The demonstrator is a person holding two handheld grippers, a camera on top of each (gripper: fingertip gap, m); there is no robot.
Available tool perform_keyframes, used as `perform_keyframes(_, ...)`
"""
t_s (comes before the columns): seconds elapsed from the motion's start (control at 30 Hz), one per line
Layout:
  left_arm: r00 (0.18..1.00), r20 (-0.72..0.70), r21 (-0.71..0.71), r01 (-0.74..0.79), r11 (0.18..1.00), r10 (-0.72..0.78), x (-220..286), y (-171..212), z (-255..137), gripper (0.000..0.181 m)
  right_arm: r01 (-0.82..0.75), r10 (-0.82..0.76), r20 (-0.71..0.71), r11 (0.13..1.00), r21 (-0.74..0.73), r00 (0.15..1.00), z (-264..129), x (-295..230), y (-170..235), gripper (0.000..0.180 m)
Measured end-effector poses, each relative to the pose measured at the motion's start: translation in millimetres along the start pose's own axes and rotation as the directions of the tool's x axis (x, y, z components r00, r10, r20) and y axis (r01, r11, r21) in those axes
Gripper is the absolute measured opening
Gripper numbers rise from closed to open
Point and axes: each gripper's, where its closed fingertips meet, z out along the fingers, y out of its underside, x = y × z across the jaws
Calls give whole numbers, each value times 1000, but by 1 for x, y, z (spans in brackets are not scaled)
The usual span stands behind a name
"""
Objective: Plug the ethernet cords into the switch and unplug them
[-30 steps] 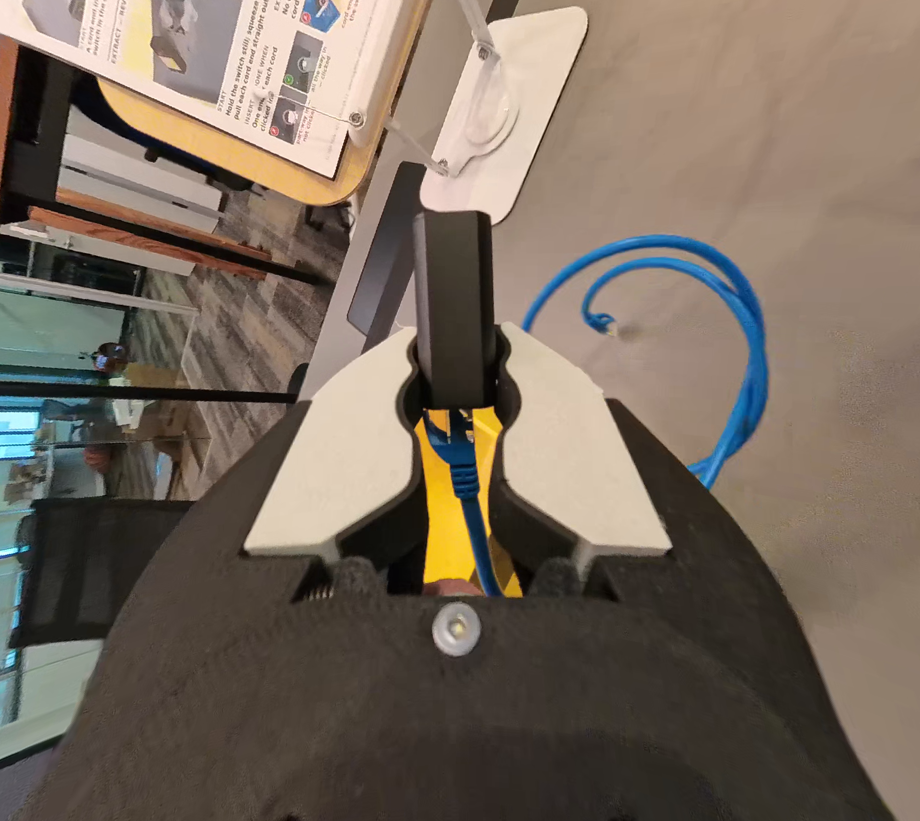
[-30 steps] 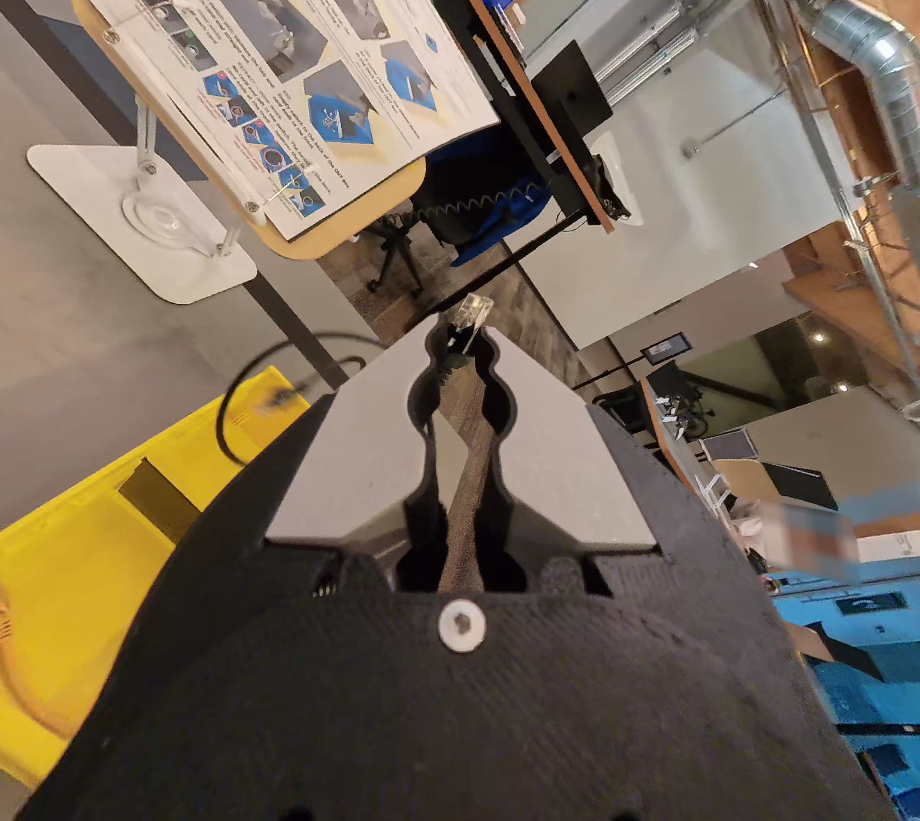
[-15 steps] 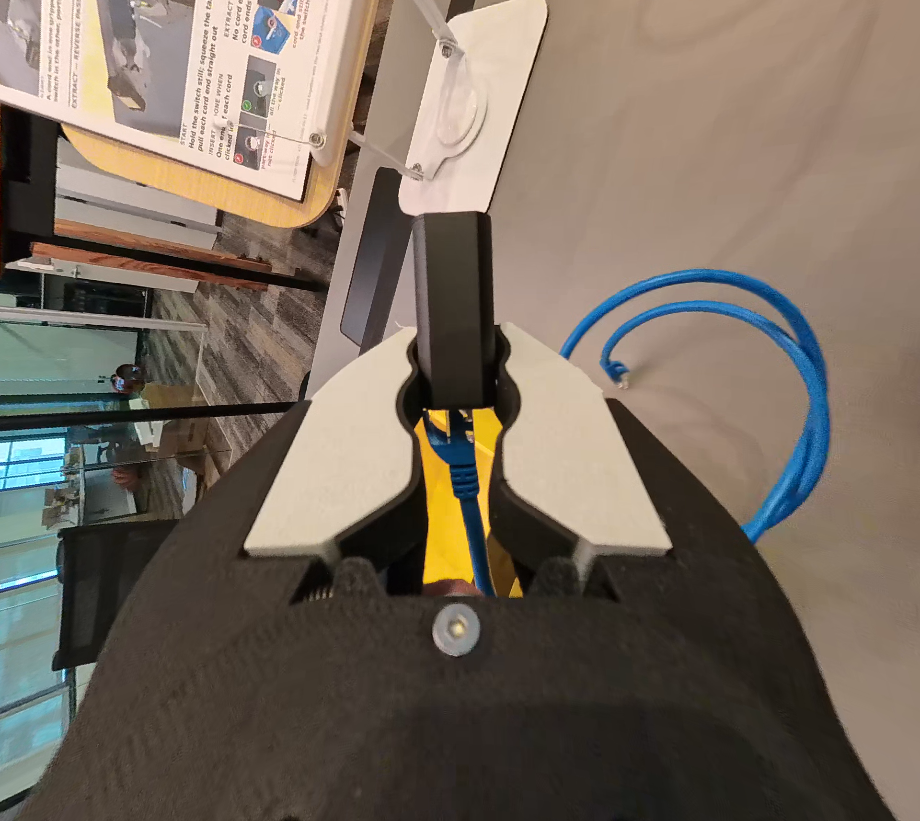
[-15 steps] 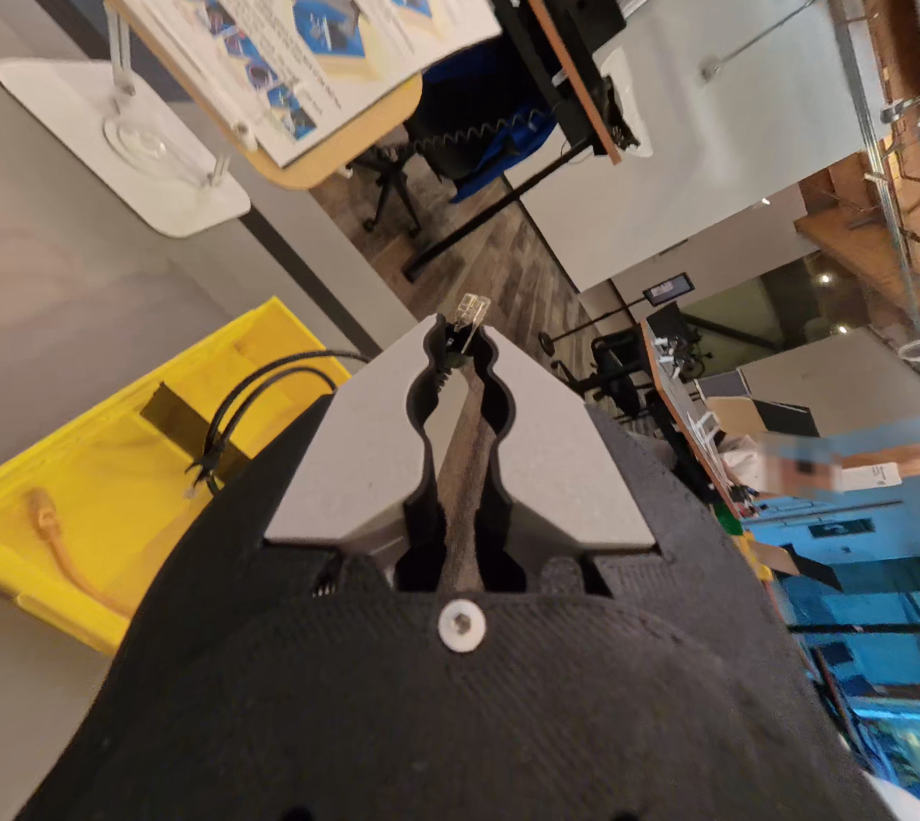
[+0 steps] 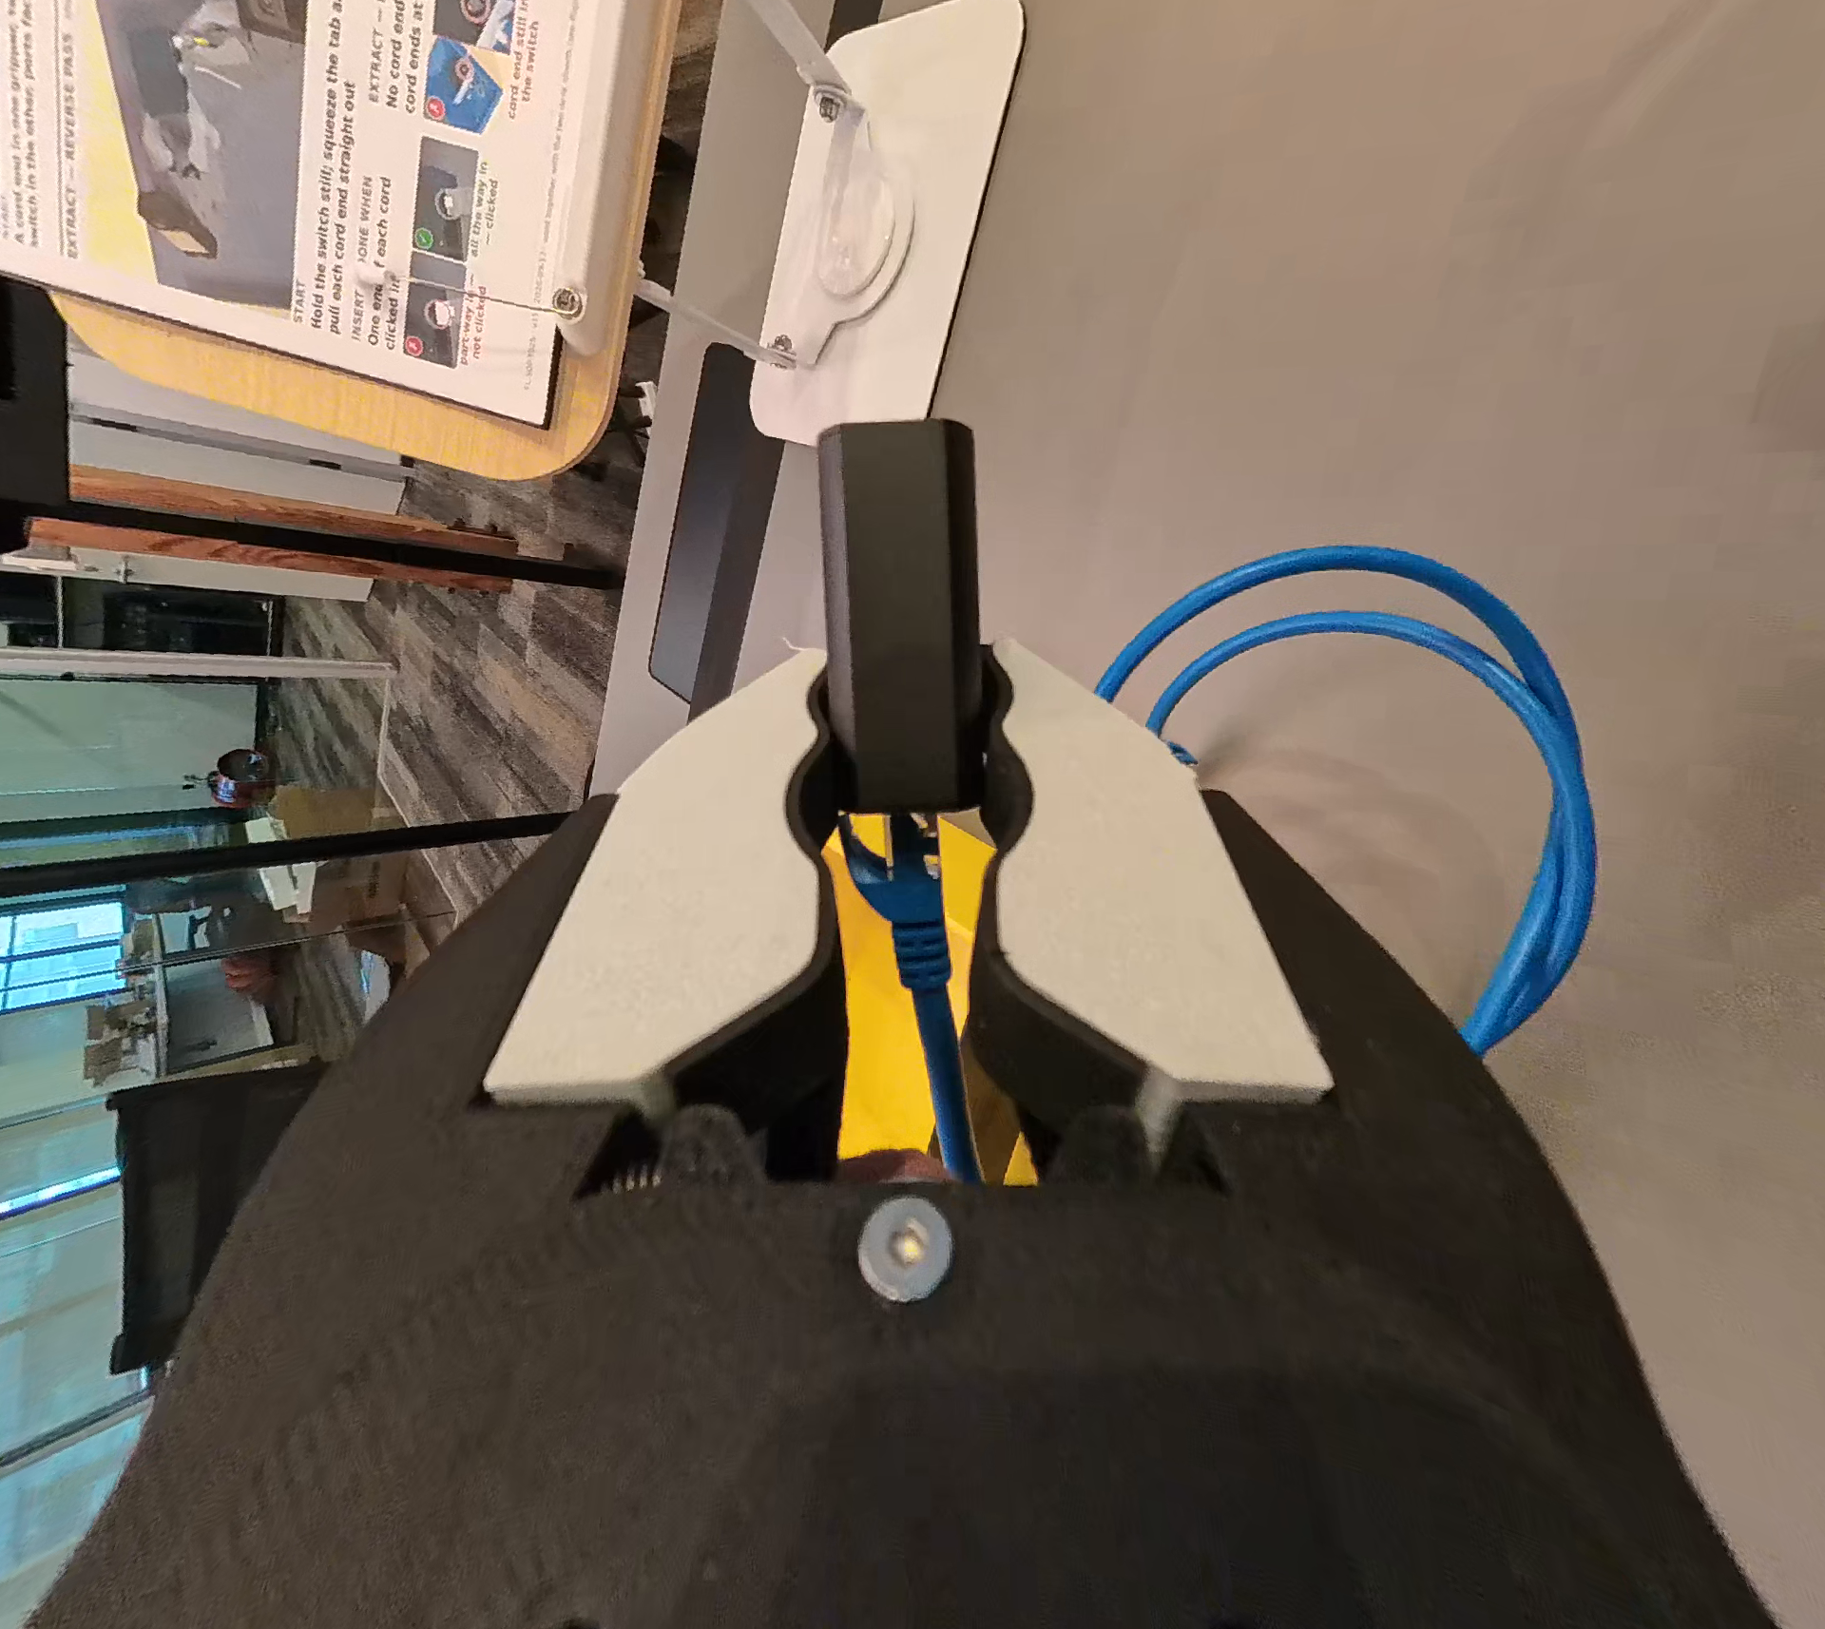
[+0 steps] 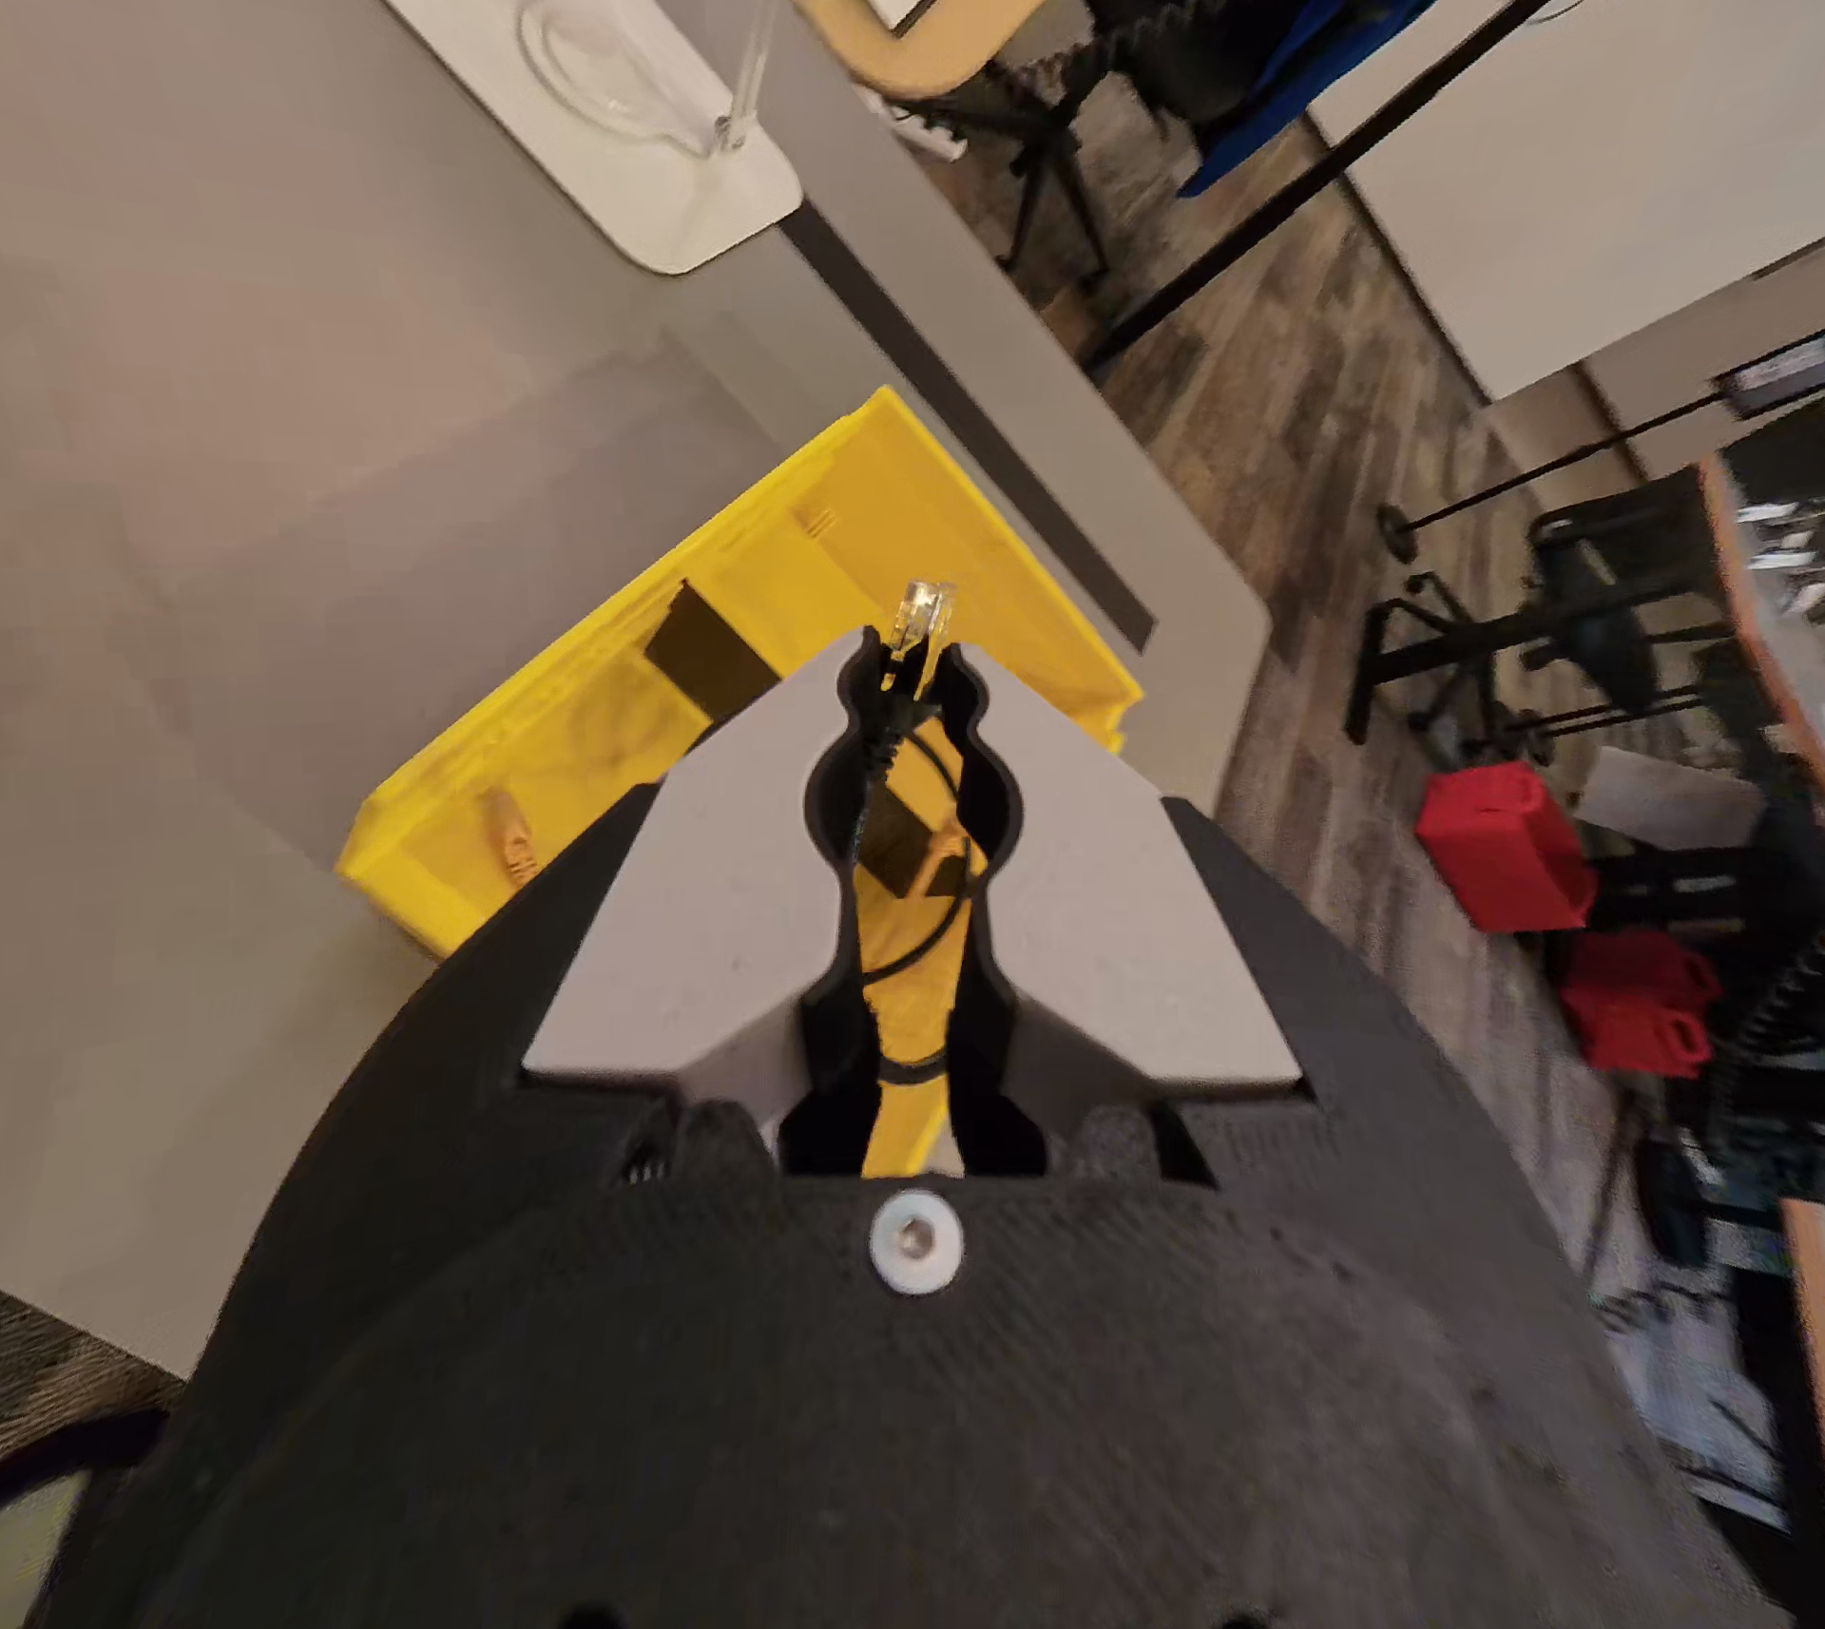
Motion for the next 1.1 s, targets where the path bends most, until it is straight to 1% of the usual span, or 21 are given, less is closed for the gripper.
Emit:
perform_keyframes(0.1,1000,-2,7,-1,1000,1,1,-2,-1,25,-87,89,88,996,-24,992,28,-23,31,10)
perform_keyframes(0.23,1000,-3,17,-7,1000,7,2,-7,-2,25,-210,234,204,969,-130,951,62,-55,77,11)
perform_keyframes(0.33,1000,-6,25,-11,1000,12,4,-11,-3,25,-185,249,239,948,-260,939,83,-78,113,15)
perform_keyframes(0.4,1000,-7,26,-16,1000,17,6,-13,-3,25,-159,250,279,937,-312,927,87,-93,123,34)
perform_keyframes(0.5,1000,-9,30,-20,999,20,7,-15,-3,25,-130,225,282,938,-321,933,81,-92,122,65)
perform_keyframes(0.53,1000,-10,32,-20,999,21,7,-16,-3,25,-135,225,275,940,-312,935,77,-88,119,69)
perform_keyframes(0.6,1000,-10,39,-19,999,20,7,-18,-4,25,-160,242,287,947,-279,927,65,-80,109,75)
perform_keyframes(0.67,1000,-10,51,-15,999,16,8,-20,-4,25,-181,242,270,956,-231,932,50,-67,94,76)
perform_keyframes(0.77,1000,-9,67,-7,998,8,8,-24,-5,25,-136,185,251,971,-198,950,29,-62,72,79)
perform_keyframes(0.8,1000,-7,75,-8,997,8,8,-25,-6,25,-112,151,245,980,-165,958,24,-63,58,77)
perform_keyframes(0.93,1000,-14,167,-19,986,21,14,-43,-12,25,-46,18,313,996,82,950,9,-103,-27,69)
perform_keyframes(1.03,999,-18,260,-32,965,38,21,-62,-20,25,-1,-102,373,964,265,922,10,-150,-90,68)
perform_keyframes(1.1,997,-27,333,-55,941,68,28,-74,-26,25,-6,-161,422,930,368,892,15,-181,-125,67)
